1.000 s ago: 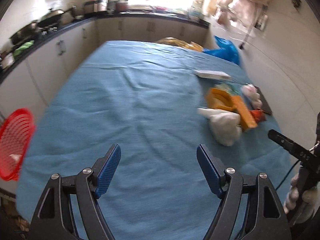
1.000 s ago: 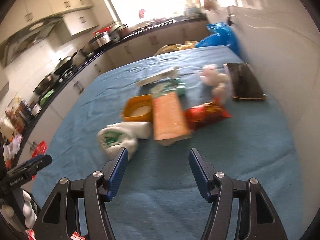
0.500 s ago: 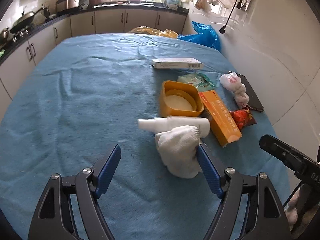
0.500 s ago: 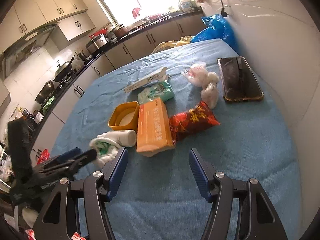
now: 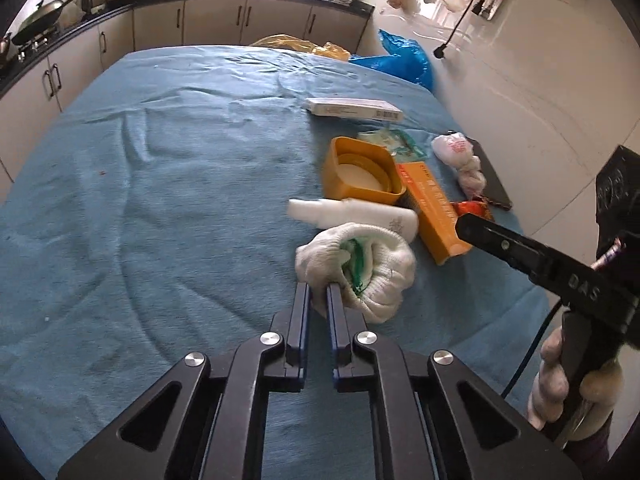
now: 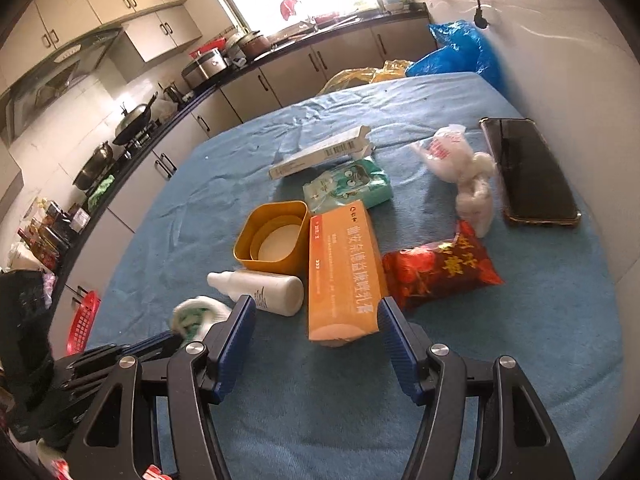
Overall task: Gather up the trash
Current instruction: 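Grasp the white sock bundle with the left gripper while the right grasps the orange box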
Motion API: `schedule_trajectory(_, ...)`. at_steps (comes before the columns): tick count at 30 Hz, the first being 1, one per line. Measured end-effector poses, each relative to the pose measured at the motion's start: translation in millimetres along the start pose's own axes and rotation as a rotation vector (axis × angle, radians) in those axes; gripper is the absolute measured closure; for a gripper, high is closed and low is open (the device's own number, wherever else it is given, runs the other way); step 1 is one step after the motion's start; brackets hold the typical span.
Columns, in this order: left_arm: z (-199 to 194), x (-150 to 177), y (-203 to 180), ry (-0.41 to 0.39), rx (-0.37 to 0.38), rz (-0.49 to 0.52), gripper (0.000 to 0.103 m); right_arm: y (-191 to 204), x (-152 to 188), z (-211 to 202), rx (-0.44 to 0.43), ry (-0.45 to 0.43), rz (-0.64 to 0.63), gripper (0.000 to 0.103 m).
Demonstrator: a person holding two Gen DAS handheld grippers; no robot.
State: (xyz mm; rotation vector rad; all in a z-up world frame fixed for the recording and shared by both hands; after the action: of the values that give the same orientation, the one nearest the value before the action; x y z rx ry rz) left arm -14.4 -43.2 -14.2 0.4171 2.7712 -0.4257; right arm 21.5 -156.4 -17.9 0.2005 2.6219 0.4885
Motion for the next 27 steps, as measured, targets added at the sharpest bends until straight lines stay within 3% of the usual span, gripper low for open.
schedule_trajectory(5, 2, 4, 11, 0.001, 0.006, -0.020, 0.095, -2, -17, 21, 0.082, 0.027, -0.039, 0.036)
schedule_trajectory(6, 3, 4, 12, 0.000, 0.008, -0.023, 0.090, -2, -20, 26, 0.097, 0.039, -0.049, 0.036)
schedule_trajectory(7, 3, 4, 12, -0.001, 0.008, -0.026, 0.084, -2, -20, 30, 0.106, 0.048, -0.053, 0.036)
schedule_trajectory(9, 1, 3, 15, -0.024, 0.013, -0.037, 0.054, 1, -22, 33, 0.119, 0.039, -0.069, 0.036)
schedule_trajectory(11, -4, 0, 16, -0.060, 0.012, -0.045, 0.042, 1, -23, 34, 0.131, 0.034, -0.074, 0.035)
schedule_trajectory(16, -6, -9, 13, -0.093, 0.039, -0.047, 0.033, -2, -22, 34, 0.118, 0.037, -0.066, 0.035)
schedule_trajectory(21, 16, -13, -3, -0.047, 0.093, -0.017, 0.031, -2, -18, 32, 0.123, 0.044, -0.065, 0.035)
schedule_trajectory(24, 29, -18, -13, -0.026, 0.147, -0.029, 0.020, -1, -16, 31, 0.125, 0.047, -0.068, 0.035)
schedule_trajectory(27, 32, -19, -17, -0.018, 0.167, -0.036, 0.024, 1, -15, 33, 0.144, 0.047, -0.081, 0.035)
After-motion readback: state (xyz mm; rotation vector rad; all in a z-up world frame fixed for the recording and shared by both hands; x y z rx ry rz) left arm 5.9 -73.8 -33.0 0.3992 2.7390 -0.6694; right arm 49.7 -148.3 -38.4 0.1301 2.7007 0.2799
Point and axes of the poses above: each gripper's, at about its wrist camera, not at the fingertips, and z roughly the way its jaws point, y to its left, x to its underside, the point moved 7 cm from there along z, roughly the way its jaws point, and after that the axes turned 13 degrees about y, right-handed, at the moved point
